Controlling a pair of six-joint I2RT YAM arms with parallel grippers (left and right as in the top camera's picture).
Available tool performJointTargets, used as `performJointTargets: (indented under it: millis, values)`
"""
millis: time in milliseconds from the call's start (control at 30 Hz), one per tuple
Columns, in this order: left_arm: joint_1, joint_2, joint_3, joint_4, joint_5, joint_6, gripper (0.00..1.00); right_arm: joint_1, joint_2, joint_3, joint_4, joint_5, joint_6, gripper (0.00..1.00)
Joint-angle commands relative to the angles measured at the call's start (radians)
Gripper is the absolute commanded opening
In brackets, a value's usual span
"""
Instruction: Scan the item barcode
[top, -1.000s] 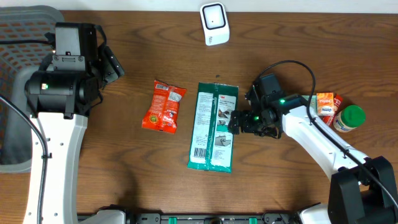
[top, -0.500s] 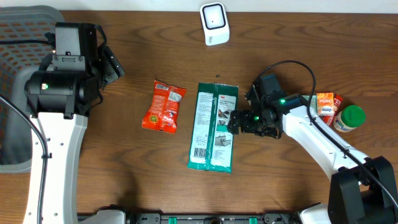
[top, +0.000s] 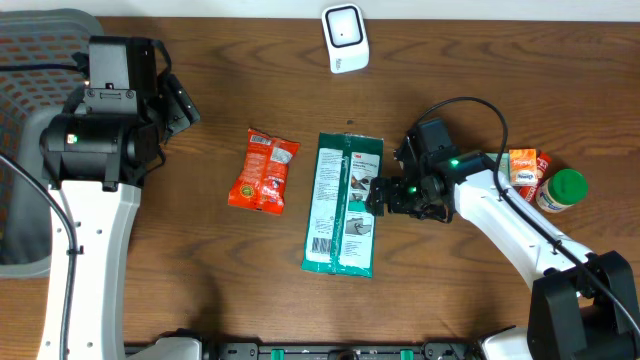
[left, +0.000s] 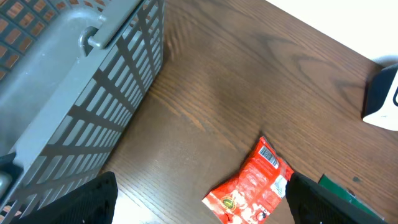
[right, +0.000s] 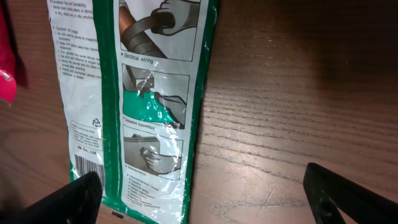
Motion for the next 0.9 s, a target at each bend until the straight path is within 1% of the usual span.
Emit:
performJointTargets:
  millis: [0, 667, 833, 867]
  values:
    - [0.004, 0.004, 0.016, -0.003, -0.013, 0.002, 0.87, 0.000, -0.010, 0.018, 0.000, -0.008, -0.008, 0.99]
    - [0.004, 0.004, 0.016, -0.003, -0.012, 0.002, 0.87, 0.000, -0.010, 0.018, 0.000, -0.004, -0.008, 0.99]
    - [0.004, 0.003, 0.016, -0.005, -0.003, 0.002, 0.87, 0.000, -0.010, 0.018, 0.000, -0.004, -0.008, 0.99]
    - [0.004, 0.003, 0.016, -0.021, 0.023, 0.002, 0.87, 0.000, -0.010, 0.018, 0.000, -0.004, -0.008, 0.99]
